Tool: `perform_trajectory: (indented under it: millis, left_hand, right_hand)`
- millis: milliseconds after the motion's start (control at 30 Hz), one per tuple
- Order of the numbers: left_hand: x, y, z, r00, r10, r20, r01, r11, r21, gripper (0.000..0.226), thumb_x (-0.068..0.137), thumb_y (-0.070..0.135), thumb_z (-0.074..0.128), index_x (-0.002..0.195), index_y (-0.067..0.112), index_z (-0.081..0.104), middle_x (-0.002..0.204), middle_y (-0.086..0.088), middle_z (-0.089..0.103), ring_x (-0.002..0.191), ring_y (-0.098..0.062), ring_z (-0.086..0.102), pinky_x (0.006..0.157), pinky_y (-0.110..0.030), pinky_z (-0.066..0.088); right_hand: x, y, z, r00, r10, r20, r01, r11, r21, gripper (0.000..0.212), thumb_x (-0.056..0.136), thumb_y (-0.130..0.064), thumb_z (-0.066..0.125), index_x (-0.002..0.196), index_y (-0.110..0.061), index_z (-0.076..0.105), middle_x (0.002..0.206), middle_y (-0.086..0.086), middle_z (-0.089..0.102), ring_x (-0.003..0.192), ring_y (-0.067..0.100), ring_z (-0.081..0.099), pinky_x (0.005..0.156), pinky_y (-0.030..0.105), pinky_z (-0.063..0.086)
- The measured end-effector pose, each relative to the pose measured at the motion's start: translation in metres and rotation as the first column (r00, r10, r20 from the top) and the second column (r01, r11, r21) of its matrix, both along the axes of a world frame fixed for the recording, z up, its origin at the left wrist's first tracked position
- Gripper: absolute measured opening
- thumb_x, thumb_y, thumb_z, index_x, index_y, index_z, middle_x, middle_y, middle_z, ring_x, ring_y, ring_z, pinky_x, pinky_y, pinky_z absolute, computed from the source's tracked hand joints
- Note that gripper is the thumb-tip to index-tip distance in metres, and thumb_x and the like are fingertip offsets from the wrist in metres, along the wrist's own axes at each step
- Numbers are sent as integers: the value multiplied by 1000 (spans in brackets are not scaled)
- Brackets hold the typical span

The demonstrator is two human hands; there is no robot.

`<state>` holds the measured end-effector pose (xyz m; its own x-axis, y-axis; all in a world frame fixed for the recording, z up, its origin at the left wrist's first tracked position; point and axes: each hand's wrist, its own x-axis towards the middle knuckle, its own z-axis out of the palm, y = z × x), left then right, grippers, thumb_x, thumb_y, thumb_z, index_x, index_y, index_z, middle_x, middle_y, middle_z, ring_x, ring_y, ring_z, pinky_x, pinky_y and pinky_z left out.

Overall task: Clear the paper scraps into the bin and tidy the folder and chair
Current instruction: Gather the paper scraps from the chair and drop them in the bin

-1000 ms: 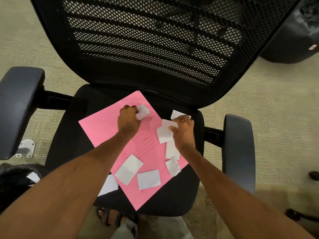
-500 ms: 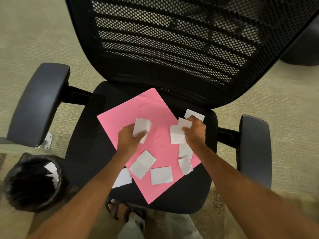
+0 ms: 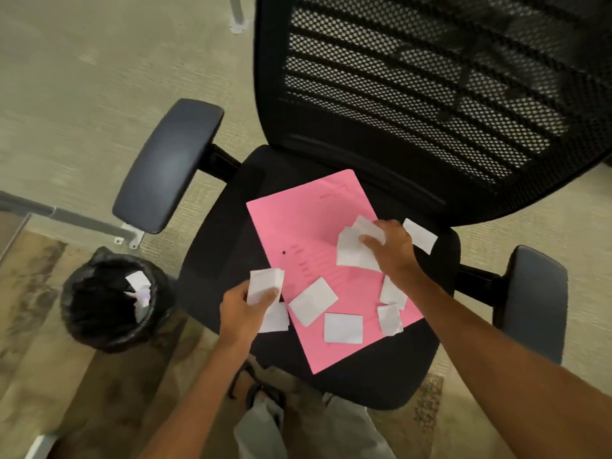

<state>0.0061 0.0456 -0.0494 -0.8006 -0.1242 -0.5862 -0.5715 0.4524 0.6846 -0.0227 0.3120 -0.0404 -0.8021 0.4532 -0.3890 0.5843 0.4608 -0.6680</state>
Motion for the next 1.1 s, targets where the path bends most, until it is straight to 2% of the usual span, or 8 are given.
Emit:
perform_trajectory:
  millis: [67, 167, 267, 400, 533, 767, 900, 1100]
  left_hand:
    - [11, -9, -2, 998, 54, 15, -54, 998, -46, 21, 79, 33, 78, 87, 32, 58, 78, 19, 59, 72, -6, 60, 52, -14, 46]
    - [26, -19, -5, 988, 151, -24, -152, 987, -50, 20, 78, 27, 80, 86, 25, 62, 78, 11, 61, 74, -12, 63, 60, -24, 52]
    - [36, -20, -2, 974, 218, -63, -224, 967, -118, 30, 75, 24, 81, 66, 29, 54, 71, 11, 57, 66, -14, 60, 54, -20, 45]
    - [44, -20, -4, 985, 160, -62, -169, 964, -205, 25, 73, 21, 83, 65, 17, 60, 68, 2, 64, 56, -10, 57, 46, -11, 35]
    - [48, -20, -15, 988, 144, -56, -154, 939, -307, 26, 75, 27, 82, 73, 14, 59, 85, -3, 65, 62, -8, 53, 45, -8, 28]
    - [49, -7, -31, 988, 123, -91, -149, 902, -404, 23, 78, 29, 78, 79, 20, 56, 102, -3, 58, 80, -18, 56, 72, -33, 56]
    - [51, -1, -35, 991, 103, -86, -130, 898, -421, 27, 81, 25, 76, 76, 22, 50, 92, -3, 60, 70, -12, 52, 57, -19, 45]
    - [46, -6, -37, 975, 221, -28, -220, 935, -278, 36, 75, 14, 81, 67, 23, 47, 64, 8, 51, 56, -6, 49, 48, -19, 42]
  right_hand:
    - [-2, -14, 3, 972, 231, 40, -229, 972, -47, 41, 84, -14, 71, 121, 0, 57, 119, 18, 56, 103, 24, 53, 81, 15, 36]
    - [-3, -38, 6, 878, 475, 59, -462, 873, -156, 42, 80, -15, 75, 118, -3, 59, 116, 14, 59, 105, 24, 54, 82, 18, 34]
    - [-1, -57, 5, 769, 630, 105, -606, 772, -192, 39, 81, -17, 74, 117, -11, 58, 117, 4, 57, 105, 18, 52, 87, 23, 36]
    - [6, -75, -3, 641, 749, 169, -734, 662, -149, 21, 83, -9, 70, 103, -11, 62, 116, 6, 53, 110, 24, 49, 84, 31, 43]
    - [19, -87, -15, 619, 758, 207, -773, 634, -13, 20, 83, -4, 68, 96, -17, 60, 120, 5, 47, 113, 20, 38, 87, 25, 36]
    - [31, -104, -26, 688, 681, 249, -722, 676, 146, 19, 82, -4, 64, 89, -21, 56, 119, 2, 45, 108, 23, 45, 90, 35, 51]
    - [33, -106, -33, 737, 631, 243, -675, 700, 232, 22, 83, -1, 66, 91, -20, 58, 117, 3, 46, 103, 21, 43, 86, 34, 53]
    - [35, -104, -37, 781, 590, 202, -622, 762, 181, 24, 81, -2, 69, 93, -19, 58, 108, 4, 52, 90, 15, 50, 68, 10, 39]
